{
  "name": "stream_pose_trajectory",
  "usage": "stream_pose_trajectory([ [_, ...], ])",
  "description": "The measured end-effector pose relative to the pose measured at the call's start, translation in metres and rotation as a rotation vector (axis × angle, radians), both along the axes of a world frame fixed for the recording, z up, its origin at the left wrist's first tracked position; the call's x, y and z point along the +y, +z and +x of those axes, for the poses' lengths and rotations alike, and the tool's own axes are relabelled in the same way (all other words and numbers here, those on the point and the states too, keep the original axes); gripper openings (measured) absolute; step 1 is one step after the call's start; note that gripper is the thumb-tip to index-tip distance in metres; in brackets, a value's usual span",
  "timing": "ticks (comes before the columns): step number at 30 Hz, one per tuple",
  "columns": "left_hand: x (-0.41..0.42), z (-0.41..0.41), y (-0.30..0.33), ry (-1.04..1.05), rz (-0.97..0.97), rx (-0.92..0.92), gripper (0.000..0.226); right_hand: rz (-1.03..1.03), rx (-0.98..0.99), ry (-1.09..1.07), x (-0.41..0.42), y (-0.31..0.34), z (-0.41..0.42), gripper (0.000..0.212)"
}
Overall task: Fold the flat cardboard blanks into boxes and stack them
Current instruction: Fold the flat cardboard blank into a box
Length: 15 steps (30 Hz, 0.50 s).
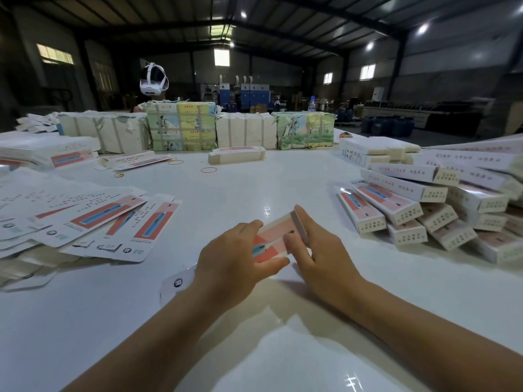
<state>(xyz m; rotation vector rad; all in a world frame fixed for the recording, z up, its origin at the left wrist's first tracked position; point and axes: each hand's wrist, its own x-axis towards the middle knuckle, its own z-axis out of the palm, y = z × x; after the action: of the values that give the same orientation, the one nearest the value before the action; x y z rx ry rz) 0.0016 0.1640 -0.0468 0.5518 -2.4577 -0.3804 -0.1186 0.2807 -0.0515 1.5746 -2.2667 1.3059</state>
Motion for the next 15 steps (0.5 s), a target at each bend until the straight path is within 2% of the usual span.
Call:
stream_pose_trajectory([
  [2, -0.001, 0.001, -0.001, 0.006, -0.005, 0.009, 0.080, 0.023, -0.057, 0.048, 0.002, 0.002, 0.001, 0.056],
  [3, -0.002, 0.001, -0.001, 0.008, -0.007, 0.015, 0.080, -0.009, -0.160, 0.102, 0.002, 0.004, 0.002, 0.052],
  [6, -0.002, 0.001, 0.000, 0.012, -0.028, 0.023, 0.081, -0.171, -0.663, 0.270, 0.002, 0.013, 0.002, 0.046],
  [8, -0.003, 0.002, -0.001, 0.021, -0.053, 0.031, 0.077, -0.205, -0.812, 0.281, -0.001, 0.015, -0.005, 0.041],
  [13, -0.004, 0.001, -0.002, 0.041, -0.138, 0.046, 0.077, -0.285, -0.882, 0.297, -0.002, 0.013, -0.008, 0.023],
  [15, -0.003, 0.002, -0.002, 0.020, -0.131, 0.069, 0.078, -0.299, -0.829, 0.291, -0.002, 0.012, -0.007, 0.031],
])
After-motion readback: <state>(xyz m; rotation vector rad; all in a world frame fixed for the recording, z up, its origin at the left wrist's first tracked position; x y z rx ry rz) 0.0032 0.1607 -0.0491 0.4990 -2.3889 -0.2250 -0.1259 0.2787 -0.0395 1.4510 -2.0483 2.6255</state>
